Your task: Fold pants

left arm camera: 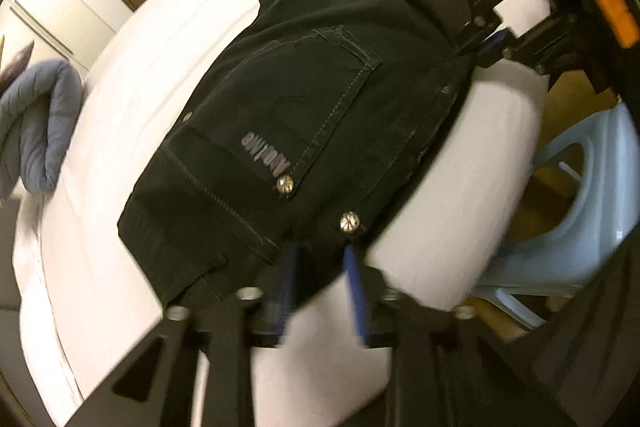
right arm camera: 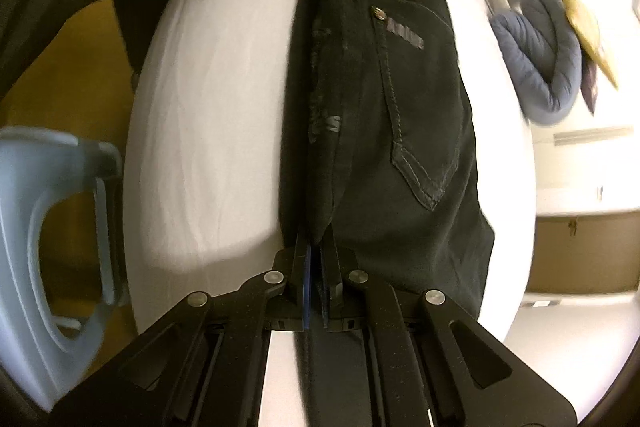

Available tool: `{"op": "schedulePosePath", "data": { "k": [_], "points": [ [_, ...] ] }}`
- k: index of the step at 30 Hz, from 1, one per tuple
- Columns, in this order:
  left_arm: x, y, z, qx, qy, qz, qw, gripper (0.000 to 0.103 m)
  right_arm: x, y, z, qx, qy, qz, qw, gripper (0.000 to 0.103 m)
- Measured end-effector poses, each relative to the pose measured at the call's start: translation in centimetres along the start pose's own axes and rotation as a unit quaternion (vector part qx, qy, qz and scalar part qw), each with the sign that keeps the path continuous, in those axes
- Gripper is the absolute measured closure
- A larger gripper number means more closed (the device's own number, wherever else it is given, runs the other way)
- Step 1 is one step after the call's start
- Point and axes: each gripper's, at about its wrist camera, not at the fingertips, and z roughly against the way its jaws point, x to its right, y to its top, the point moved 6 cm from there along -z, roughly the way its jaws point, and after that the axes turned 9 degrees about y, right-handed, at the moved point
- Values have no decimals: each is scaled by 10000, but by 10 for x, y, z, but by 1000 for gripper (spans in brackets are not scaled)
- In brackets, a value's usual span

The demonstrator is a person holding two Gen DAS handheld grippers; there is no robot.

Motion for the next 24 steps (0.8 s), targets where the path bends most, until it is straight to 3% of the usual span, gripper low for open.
{"op": "schedulePosePath", "data": {
  "k": [2, 6, 9, 12, 14, 16, 18, 19, 21, 22, 24],
  "points": [
    [-7, -1, 12, 8, 179, 60, 9998, 32, 3, 1, 1, 53, 31, -235, 9997, 99],
    [-29, 6, 31, 155, 276, 786, 9964, 31, 6, 3, -6, 160, -128, -416, 9989, 99],
    [-42, 33, 31, 441, 209, 1660, 9849, 31, 6, 6, -11, 233, -306, -512, 9979, 99],
    [-38, 71, 8, 607, 134, 2199, 9735, 32, 11, 5, -11, 376, -332, -751, 9959, 99],
    [-31, 85, -14, 522, -115, 2466, 9676, 32, 19, 3, -8, 585, -208, -1199, 9908, 97],
    [-14, 92, -58, 3, -333, 2681, 9628, 37, 28, -3, -3, 867, -19, -1775, 9803, 94],
    [-9, 95, -73, 58, -118, 2816, 9594, 34, 36, -9, 3, 1157, 209, -2337, 9652, 90],
    [-12, 95, -74, 11, -178, 2935, 9558, 34, 40, -15, 11, 1363, 382, -2654, 9537, 83],
    [-17, 96, -71, -65, -272, 3066, 9514, 34, 50, -32, 28, 1914, 936, -3468, 9134, 59],
    [-17, 97, -69, -103, -227, 3000, 9536, 35, 58, -45, 36, 2219, 1239, -3950, 8828, 41],
    [-20, 100, -60, -152, -44, 2975, 9546, 45, 81, -83, 53, 2890, 1623, -4965, 8023, 37]
  ]
}}
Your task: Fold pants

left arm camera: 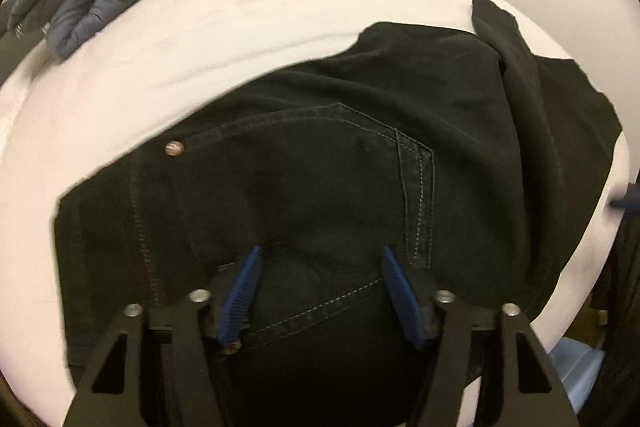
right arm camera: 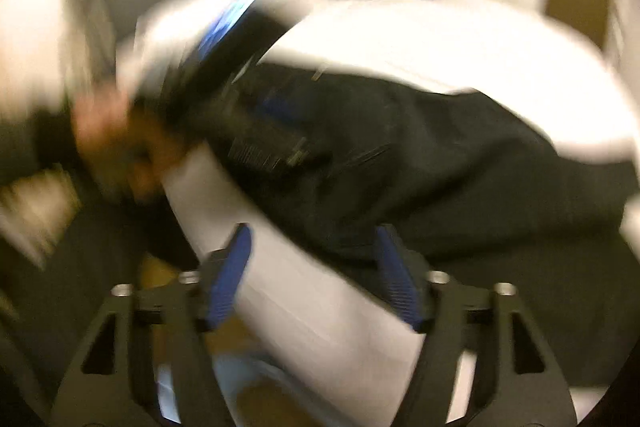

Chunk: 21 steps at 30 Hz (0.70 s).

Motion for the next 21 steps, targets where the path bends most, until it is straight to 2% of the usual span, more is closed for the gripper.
{"op": "schedulePosePath", "data": {
  "k": [2, 4, 5, 7, 8, 9, 10, 13, 15, 18, 21],
  "points": [
    [1, 10, 14, 194, -39, 202, 9996, 45, 42, 11, 31, 508, -51, -876, 9948, 37],
    [4, 23, 22, 343, -202, 494, 9980, 45, 97, 20, 62, 949, -183, -1748, 9798, 37],
    [5, 26, 20, 330, -226, 555, 9977, 45, 128, 23, 76, 1176, -176, -2224, 9677, 37],
    [9, 27, 4, 150, -300, 726, 9968, 45, 201, 27, 108, 1674, -239, -3286, 9292, 37],
    [12, 23, -13, -108, -463, 890, 9949, 45, 235, 29, 122, 1931, -219, -3711, 9080, 38],
    [9, 19, -23, -206, -544, 1072, 9925, 44, 263, 32, 132, 2155, -192, -3948, 8929, 38],
    [6, 17, -26, -131, -625, 1251, 9901, 44, 290, 33, 141, 2321, -235, -4161, 8789, 40],
    [3, 16, -28, -201, -750, 1523, 9853, 44, 365, 29, 144, 2434, -342, -4872, 8380, 48],
    [2, 17, -30, -233, -745, 1516, 9854, 44, 401, 25, 138, 2420, -474, -5188, 8186, 50],
    [0, 14, -31, -259, -835, 1635, 9827, 44, 443, 21, 118, 2410, -414, -5543, 7956, 54],
    [-3, 18, -30, -268, -891, 1746, 9802, 44, 459, 21, 101, 2517, -285, -5671, 7837, 59]
  ]
}}
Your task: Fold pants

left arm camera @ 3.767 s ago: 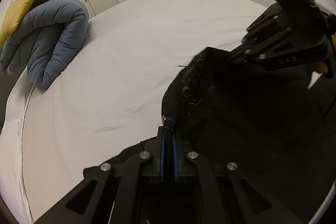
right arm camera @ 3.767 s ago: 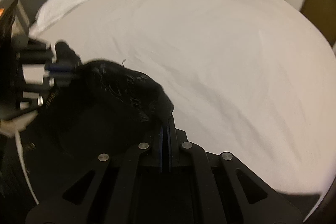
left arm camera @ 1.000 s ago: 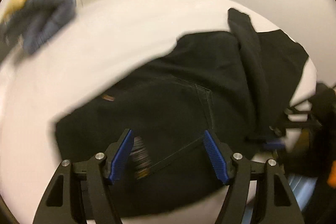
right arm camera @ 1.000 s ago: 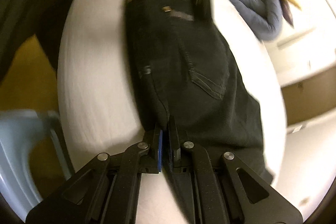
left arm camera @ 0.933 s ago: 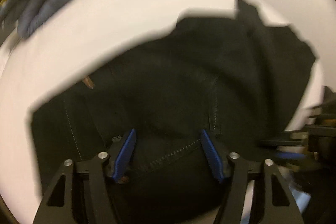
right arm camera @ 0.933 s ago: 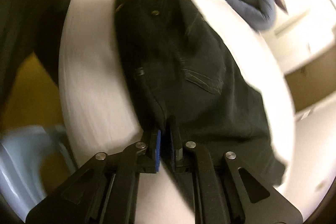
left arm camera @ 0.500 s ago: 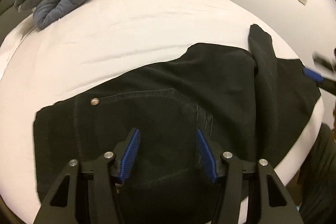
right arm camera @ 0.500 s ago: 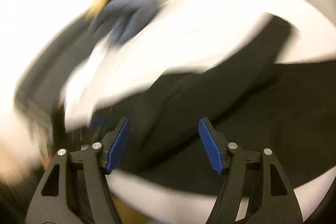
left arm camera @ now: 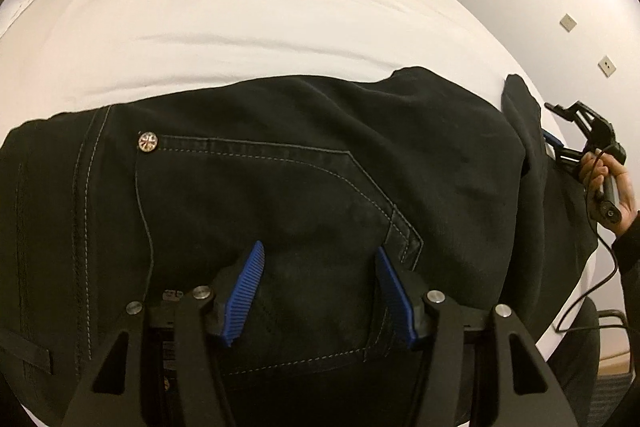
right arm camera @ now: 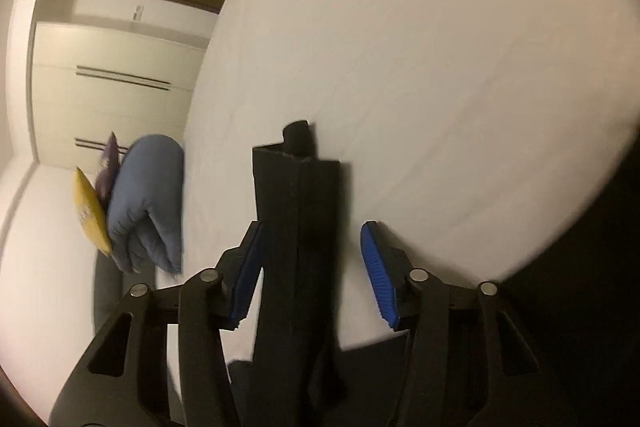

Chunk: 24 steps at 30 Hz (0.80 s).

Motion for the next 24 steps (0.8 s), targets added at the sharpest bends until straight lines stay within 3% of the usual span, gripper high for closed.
{"op": "schedulePosePath", "data": {
  "k": [3, 5, 8, 11, 19, 22, 24],
  "points": [
    [-2, -1, 2, 20, 34, -36, 10000, 44, 4, -1, -12, -16, 69, 39, 10000, 71],
    [0, -2, 1, 28, 43, -42, 10000, 44, 2, 2, -22, -57, -37, 179, 9998, 87],
    [-1, -3, 2, 43, 39, -37, 10000, 44, -2, 6, -29, -73, -153, 361, 9992, 97],
    [-3, -4, 3, 41, 34, -35, 10000, 44, -13, 6, -22, 51, -324, 628, 9975, 100],
    [0, -1, 1, -38, -25, -6, 10000, 44, -62, -6, 78, 757, -324, 1136, 9901, 101],
    [-4, 1, 1, -64, -102, 63, 9999, 44, -54, -27, 142, 1197, -230, 977, 9877, 101],
    [-8, 2, 0, -88, -145, 94, 9998, 44, -26, -45, 189, 1556, -420, 707, 9844, 101]
  ]
}}
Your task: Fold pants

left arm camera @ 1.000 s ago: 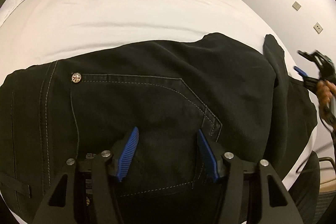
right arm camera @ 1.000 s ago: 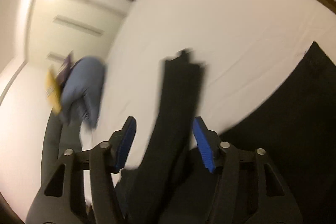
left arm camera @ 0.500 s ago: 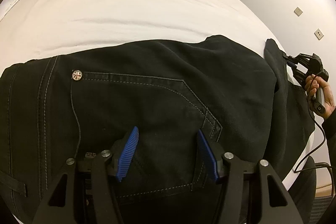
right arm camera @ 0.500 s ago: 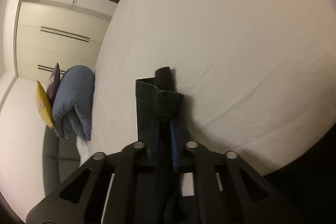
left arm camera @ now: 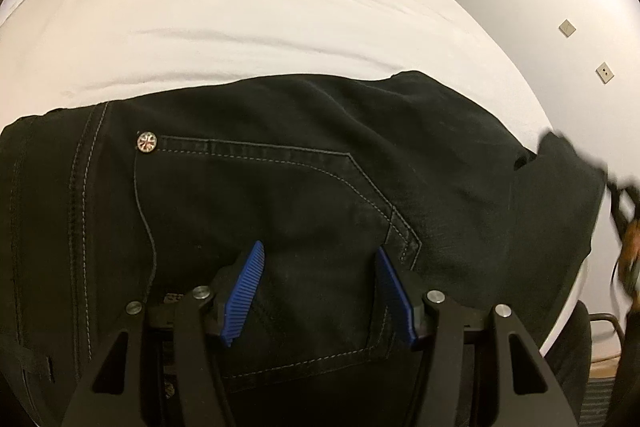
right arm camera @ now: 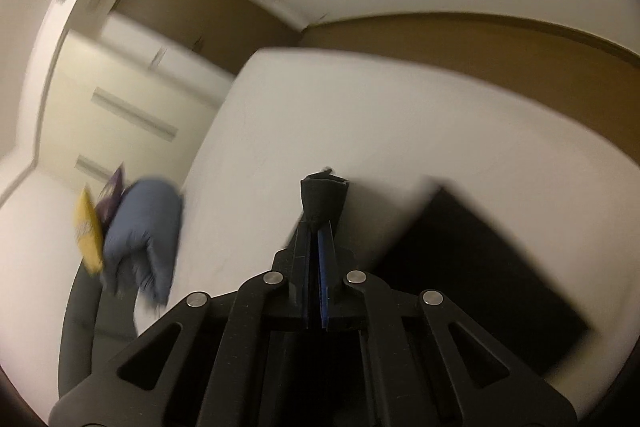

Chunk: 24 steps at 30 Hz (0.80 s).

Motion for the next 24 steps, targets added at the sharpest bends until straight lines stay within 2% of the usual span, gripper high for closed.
{"op": "schedulePosePath", "data": {
  "k": [4, 6, 9, 15, 18, 20, 24],
  "points": [
    [-1, 3, -1, -44, 80, -88, 9999, 44, 88, -34, 53, 241, -534, -1041, 9928, 101],
    [-1, 4, -2, -79, 148, -134, 9998, 42, 108, -53, 58, 295, -508, -1338, 9893, 101],
    [-4, 6, -3, -128, 157, -74, 9998, 42, 98, -57, 62, 375, -654, -1013, 9920, 101],
    [-11, 13, -4, -194, 6, 111, 9998, 42, 82, -53, 74, 474, -538, -891, 9934, 101],
    [-16, 15, -4, -213, -37, 112, 9997, 42, 106, -55, 84, 335, -702, -1127, 9906, 101],
    [-20, 16, -5, -207, -63, 116, 9997, 42, 117, -64, 86, 265, -601, -1359, 9885, 101],
    [-25, 13, -4, -171, -62, 80, 9998, 42, 115, -69, 88, 100, -670, -1125, 9913, 96]
  ]
}}
